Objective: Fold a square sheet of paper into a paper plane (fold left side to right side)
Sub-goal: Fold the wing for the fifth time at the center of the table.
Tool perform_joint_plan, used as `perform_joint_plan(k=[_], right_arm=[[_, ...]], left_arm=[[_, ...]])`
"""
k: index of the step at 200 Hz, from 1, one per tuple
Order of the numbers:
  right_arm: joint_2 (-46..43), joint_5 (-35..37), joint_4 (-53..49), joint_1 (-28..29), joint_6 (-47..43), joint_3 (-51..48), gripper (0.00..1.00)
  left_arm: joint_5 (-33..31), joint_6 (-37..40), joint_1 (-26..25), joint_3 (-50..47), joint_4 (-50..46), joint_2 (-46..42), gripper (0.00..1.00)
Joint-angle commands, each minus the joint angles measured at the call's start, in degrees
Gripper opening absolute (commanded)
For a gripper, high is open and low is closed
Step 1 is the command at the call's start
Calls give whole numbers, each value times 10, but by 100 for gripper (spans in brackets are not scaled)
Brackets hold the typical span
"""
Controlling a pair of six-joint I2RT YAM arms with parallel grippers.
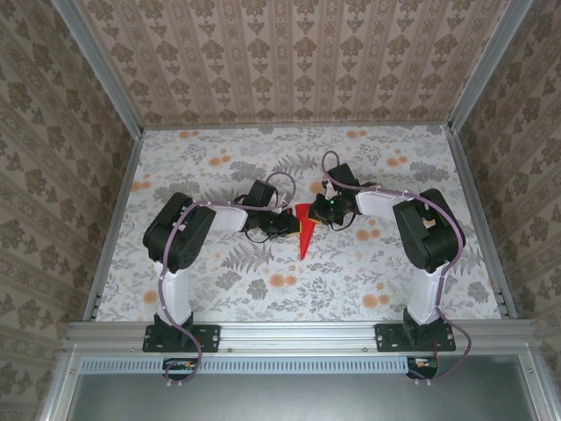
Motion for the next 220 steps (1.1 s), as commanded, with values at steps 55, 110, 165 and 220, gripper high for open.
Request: perform_joint_plan(k=[55, 110, 165, 220], right_arm=[[15, 33, -52, 2, -16, 10, 12], [11, 45, -57, 0, -16, -6, 12], [9, 48, -48, -7, -9, -43, 9], [9, 44, -40, -7, -9, -49, 9]], left_arm=[[-15, 22, -16, 23, -25, 31, 3], [-16, 27, -21, 29, -33, 34, 5], [-37, 35, -13, 23, -59, -21, 20], [-42, 49, -13, 14, -110, -105, 32]])
